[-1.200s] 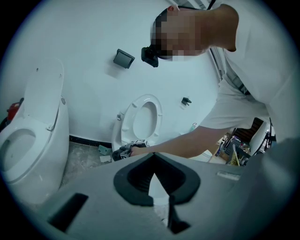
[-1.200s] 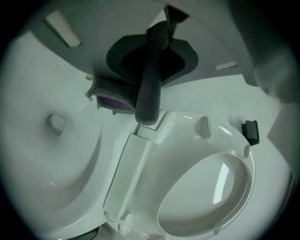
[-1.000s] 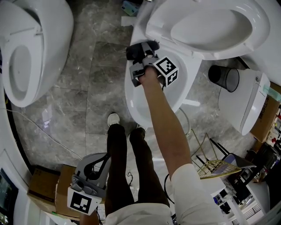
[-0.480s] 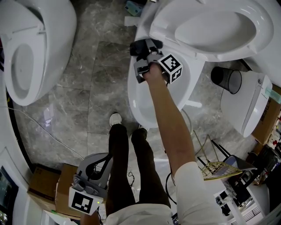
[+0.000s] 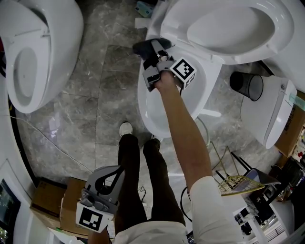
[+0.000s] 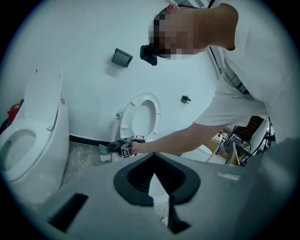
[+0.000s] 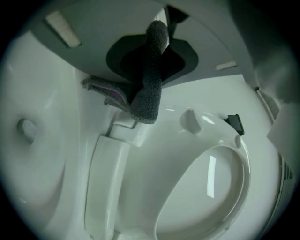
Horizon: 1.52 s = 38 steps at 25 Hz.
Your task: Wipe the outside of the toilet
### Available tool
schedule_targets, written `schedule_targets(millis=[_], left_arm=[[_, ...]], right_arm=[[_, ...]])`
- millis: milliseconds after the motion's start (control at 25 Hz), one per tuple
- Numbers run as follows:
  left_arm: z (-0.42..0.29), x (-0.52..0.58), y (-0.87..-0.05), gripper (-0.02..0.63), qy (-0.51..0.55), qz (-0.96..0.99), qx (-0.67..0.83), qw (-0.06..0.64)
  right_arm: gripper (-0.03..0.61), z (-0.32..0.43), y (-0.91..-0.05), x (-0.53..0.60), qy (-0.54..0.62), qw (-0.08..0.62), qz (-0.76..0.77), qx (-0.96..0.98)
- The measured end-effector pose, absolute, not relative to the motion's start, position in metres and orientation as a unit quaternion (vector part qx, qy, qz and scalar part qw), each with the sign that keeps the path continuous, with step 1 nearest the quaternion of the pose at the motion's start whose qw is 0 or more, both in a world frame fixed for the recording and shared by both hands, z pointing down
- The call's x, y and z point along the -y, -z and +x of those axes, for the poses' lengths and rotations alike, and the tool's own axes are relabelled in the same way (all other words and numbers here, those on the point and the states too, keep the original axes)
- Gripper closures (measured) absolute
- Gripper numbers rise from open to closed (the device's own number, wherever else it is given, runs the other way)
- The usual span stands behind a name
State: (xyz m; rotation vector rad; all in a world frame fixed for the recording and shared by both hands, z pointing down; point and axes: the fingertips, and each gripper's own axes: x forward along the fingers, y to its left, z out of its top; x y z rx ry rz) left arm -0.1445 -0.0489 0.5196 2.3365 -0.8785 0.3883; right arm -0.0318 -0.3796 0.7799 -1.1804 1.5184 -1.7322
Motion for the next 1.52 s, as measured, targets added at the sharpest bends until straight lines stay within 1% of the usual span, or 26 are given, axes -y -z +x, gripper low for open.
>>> schedule_targets(millis=[160,360,640,880,1040,1160,1360,1520], left_arm=[[-0.14,0.047,-0.515,0.615,-0.142,0.883,0.333,0.299],[-0.131,0.043,-0.504,0.615,-0.134,0.887,0.333,0.291],[-0.118,0.038,-0.475,0.615,-0.115,0.893,0.334,0.28],[-0.096,0.029,-0.438,0.615,-0.097,0.902,0.325,0.267],[-0.085,0.017,-0.414,0.615,-0.101,0.907,0.317,0.258],[-0.082,0.01,-0.391,0.615,-0.103,0.908,0.32,0.25],[-0.087,0.006,-0.338,0.615,-0.089,0.908,0.334,0.236],[-0.084,0.01,-0.285,0.615,-0.066,0.913,0.341,0.211]], right_arm=[[0.526,-0.057,-0.735,0.38,0.633,0.301,-0.384,-0.601],[0.526,-0.07,-0.655,0.358,0.605,0.349,-0.316,-0.642],[0.526,-0.045,-0.542,0.287,0.561,0.408,-0.242,-0.679],[0.526,-0.018,-0.444,0.221,0.534,0.427,-0.186,-0.706],[0.526,-0.003,-0.379,0.183,0.51,0.431,-0.158,-0.727],[0.526,0.014,-0.335,0.154,0.488,0.416,-0.163,-0.75],[0.526,0.062,-0.262,0.105,0.44,0.376,-0.213,-0.787],[0.526,0.108,-0.195,0.069,0.39,0.351,-0.267,-0.808]])
